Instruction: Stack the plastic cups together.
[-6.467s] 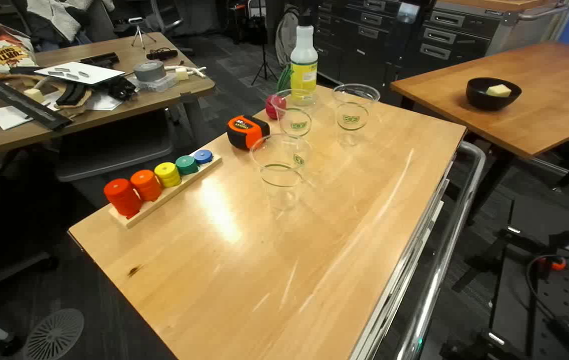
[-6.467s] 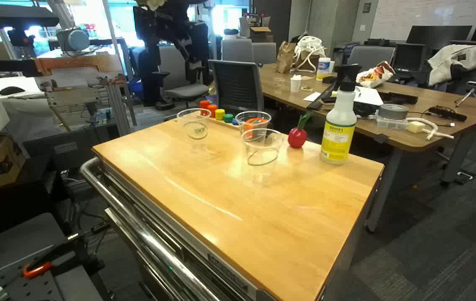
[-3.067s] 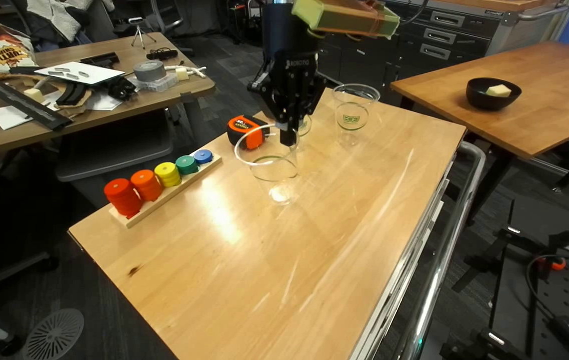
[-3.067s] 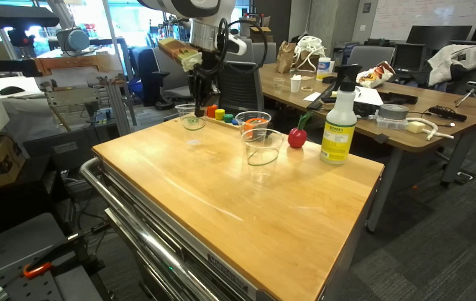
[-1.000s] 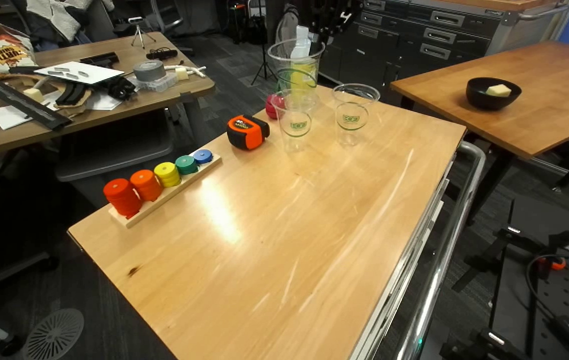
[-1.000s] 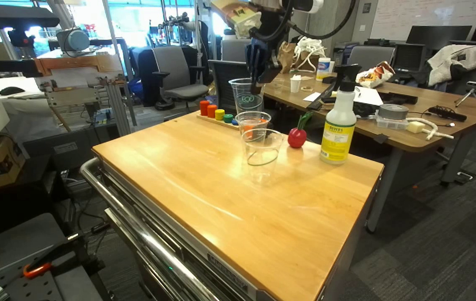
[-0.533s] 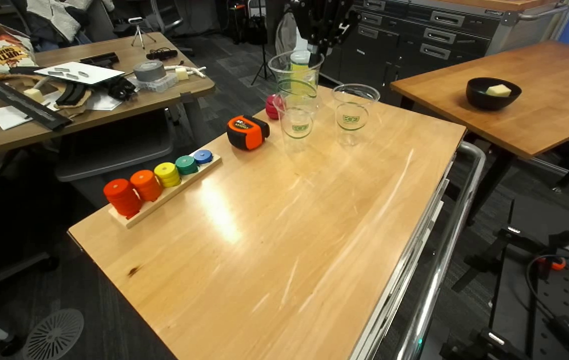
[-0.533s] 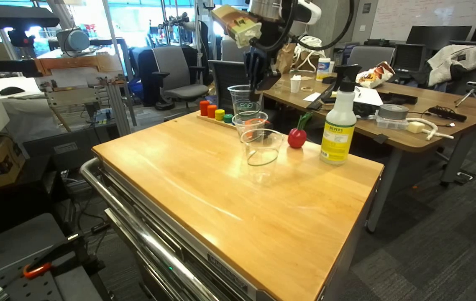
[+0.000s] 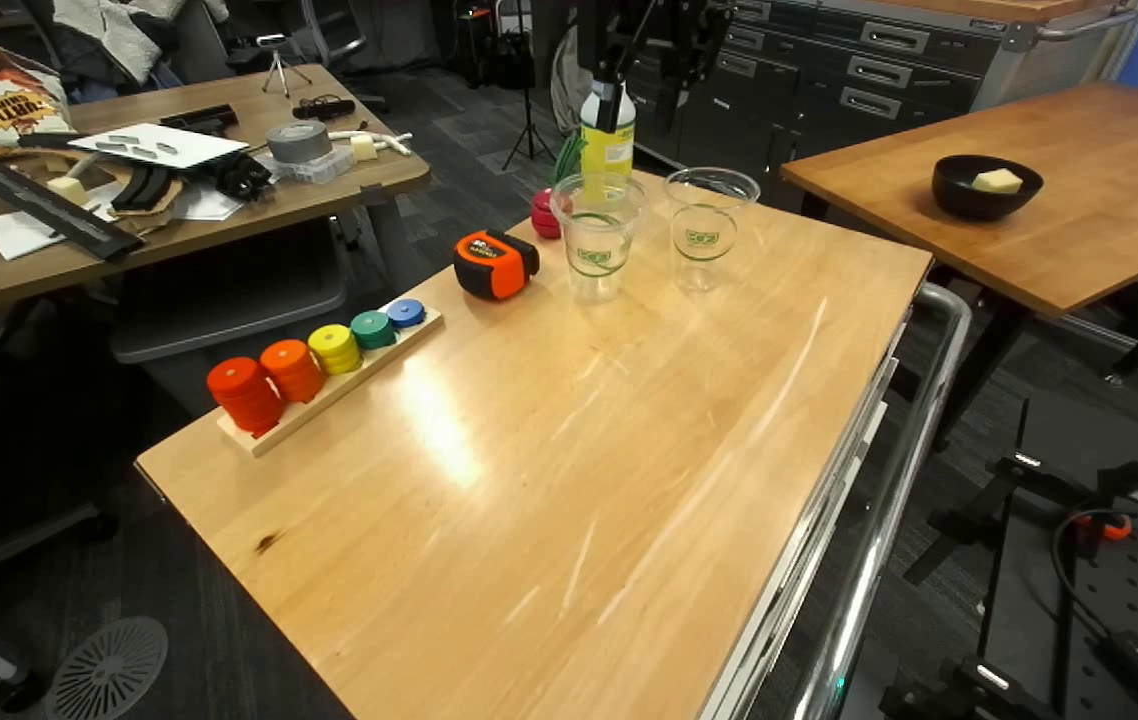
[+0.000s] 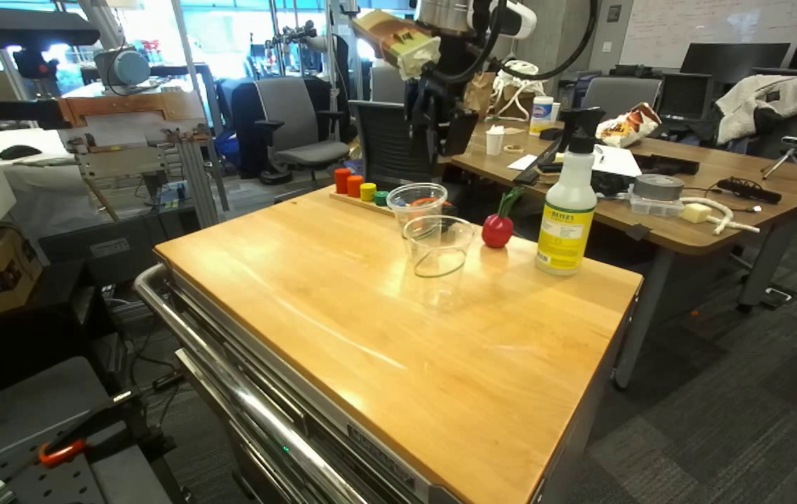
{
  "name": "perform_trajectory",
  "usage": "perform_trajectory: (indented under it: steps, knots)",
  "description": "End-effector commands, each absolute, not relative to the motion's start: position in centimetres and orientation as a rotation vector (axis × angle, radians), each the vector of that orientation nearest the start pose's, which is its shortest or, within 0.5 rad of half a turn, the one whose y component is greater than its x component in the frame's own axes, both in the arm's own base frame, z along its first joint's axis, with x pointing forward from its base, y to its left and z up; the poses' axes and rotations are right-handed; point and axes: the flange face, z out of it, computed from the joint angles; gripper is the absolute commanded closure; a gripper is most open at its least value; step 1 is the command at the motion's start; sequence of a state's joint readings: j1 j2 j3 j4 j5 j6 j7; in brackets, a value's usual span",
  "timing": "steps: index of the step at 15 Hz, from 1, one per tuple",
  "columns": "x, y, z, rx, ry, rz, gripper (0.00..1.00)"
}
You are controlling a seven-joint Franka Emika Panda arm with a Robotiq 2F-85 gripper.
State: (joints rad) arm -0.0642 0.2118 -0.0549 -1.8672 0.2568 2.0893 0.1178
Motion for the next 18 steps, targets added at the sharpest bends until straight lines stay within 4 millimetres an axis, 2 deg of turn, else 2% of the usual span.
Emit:
perform_trajectory:
  steps: [1,2,9,18]
  knots:
    - [61.5,-5.8,40.7,-2.940,0.438,-0.064,0.05]
    - [61.7,-5.7,40.5,-2.947,0.414,-0.064,0.00]
    - [63.5,-5.0,38.3,-3.001,0.201,-0.105,0.00]
    - [64.9,-6.1,35.2,-3.071,0.006,-0.013,0.00]
